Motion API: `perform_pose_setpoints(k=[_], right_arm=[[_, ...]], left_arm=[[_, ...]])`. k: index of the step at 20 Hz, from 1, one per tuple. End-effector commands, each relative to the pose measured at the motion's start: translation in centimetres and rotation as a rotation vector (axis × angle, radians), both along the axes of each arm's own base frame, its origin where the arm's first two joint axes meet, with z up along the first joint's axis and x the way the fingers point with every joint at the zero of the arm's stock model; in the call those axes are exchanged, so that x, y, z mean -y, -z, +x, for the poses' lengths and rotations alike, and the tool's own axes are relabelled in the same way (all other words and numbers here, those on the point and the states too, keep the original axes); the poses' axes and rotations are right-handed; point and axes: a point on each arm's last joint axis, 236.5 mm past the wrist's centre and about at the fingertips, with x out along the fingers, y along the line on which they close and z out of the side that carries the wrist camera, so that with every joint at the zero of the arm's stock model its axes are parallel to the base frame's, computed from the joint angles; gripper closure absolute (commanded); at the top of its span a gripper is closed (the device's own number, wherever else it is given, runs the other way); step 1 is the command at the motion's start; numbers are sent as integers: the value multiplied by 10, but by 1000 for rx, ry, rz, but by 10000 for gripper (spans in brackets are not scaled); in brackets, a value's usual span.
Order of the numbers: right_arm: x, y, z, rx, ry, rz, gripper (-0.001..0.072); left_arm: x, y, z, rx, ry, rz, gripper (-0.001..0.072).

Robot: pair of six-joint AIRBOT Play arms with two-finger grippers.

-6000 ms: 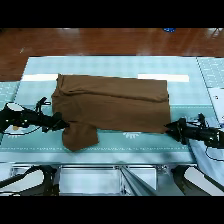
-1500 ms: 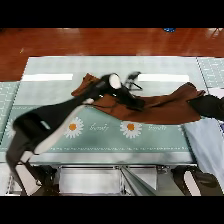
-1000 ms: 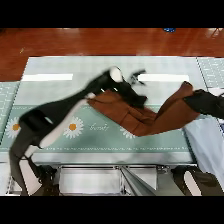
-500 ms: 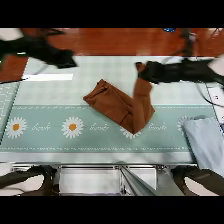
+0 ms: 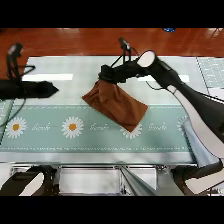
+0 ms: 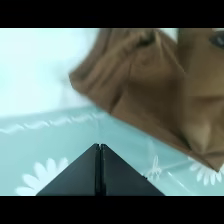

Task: Fold the shirts.

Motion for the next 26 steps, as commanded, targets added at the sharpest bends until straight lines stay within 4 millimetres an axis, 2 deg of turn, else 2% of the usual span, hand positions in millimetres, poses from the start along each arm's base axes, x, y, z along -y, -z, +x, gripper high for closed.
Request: perform_pose_setpoints(k=[1, 2, 3, 4, 5, 7, 8, 9, 10, 11, 12, 14, 15, 16, 18, 20, 22, 26], right_arm=[[-11, 19, -9, -68, -43, 7, 299], [2, 10, -12, -88, -62, 4, 300], [23, -3, -16, -111, -81, 3, 304], [54, -18, -21, -119, -100, -29, 306], [91, -31, -25, -103, -106, -104, 306], [189, -51, -36, -66, -2, -385, 306], [242, -62, -45, -30, 95, -539, 306], [285, -72, -55, 1, 207, -651, 306], [323, -77, -69, 26, 340, -722, 306], [345, -75, -84, 49, 453, -734, 306], [359, -65, -101, 59, 554, -706, 306], [367, -23, -131, 21, 712, -602, 306], [362, 3, -143, -25, 768, -537, 306], [349, 30, -154, -83, 794, -451, 306], [310, 73, -167, -211, 795, -262, 306], [284, 94, -169, -282, 774, -141, 306], [268, 105, -164, -324, 742, -90, 306], [231, 124, -154, -415, 663, 57, 306]], left_arm=[[20, 41, -12, -35, -6, -45, 691], [21, 46, -9, -32, -9, -37, 691], [16, 41, -1, -9, -28, -35, 691], [7, 26, 9, 28, -54, -37, 691], [-4, 3, 20, 84, -84, -38, 691], [-26, -42, 36, 193, -140, -36, 691], [-33, -58, 40, 230, -159, -34, 691], [-38, -68, 42, 254, -170, -34, 691], [-38, -70, 41, 259, -171, -35, 691], [-35, -66, 36, 236, -157, -36, 691], [-31, -59, 32, 208, -141, -38, 691], [-21, -40, 23, 159, -113, -41, 691], [-15, -29, 18, 134, -98, -43, 691], [-9, -19, 13, 109, -80, -44, 691], [5, 2, 0, 57, -41, -45, 691], [17, 20, -10, 19, -9, -44, 691], [24, 32, -16, 3, 7, -42, 691], [27, 39, -17, -5, 12, -40, 691]])
